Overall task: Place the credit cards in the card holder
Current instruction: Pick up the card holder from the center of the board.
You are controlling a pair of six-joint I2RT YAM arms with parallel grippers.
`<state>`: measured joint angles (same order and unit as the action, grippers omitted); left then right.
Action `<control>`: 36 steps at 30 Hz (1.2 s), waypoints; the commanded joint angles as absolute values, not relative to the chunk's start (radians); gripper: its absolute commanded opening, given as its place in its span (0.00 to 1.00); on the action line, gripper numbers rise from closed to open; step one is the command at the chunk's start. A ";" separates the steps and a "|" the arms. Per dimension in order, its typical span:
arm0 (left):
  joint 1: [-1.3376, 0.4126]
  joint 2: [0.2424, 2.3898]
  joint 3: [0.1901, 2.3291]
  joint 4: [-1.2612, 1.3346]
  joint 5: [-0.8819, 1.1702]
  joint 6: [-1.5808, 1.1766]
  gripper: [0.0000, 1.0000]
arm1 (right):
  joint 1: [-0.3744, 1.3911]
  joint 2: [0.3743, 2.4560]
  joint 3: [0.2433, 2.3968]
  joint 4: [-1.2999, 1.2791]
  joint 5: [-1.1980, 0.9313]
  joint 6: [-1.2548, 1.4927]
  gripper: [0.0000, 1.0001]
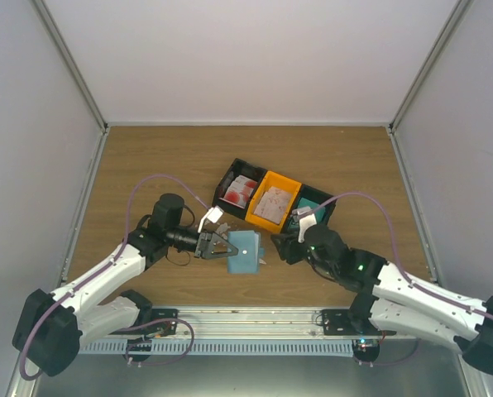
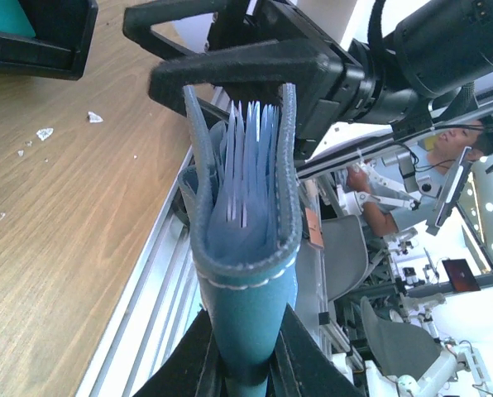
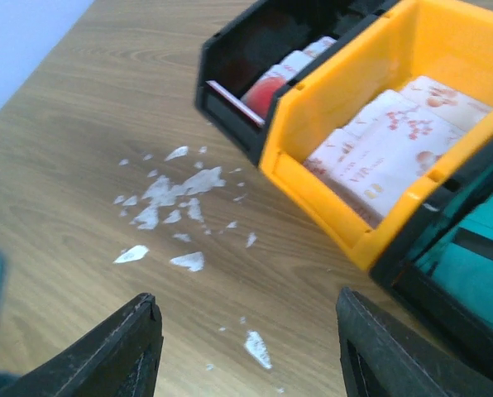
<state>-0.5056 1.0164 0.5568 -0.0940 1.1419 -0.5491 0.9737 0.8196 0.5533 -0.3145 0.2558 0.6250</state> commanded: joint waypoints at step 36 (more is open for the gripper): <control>-0.519 1.065 0.438 -0.007 1.009 -0.571 0.00 | 0.969 0.838 0.518 -0.328 0.192 0.883 0.57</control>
<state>-0.5045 1.0214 0.4889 -0.0731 1.0809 -0.5522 0.9737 0.8406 0.5171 -0.2958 0.2752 0.8158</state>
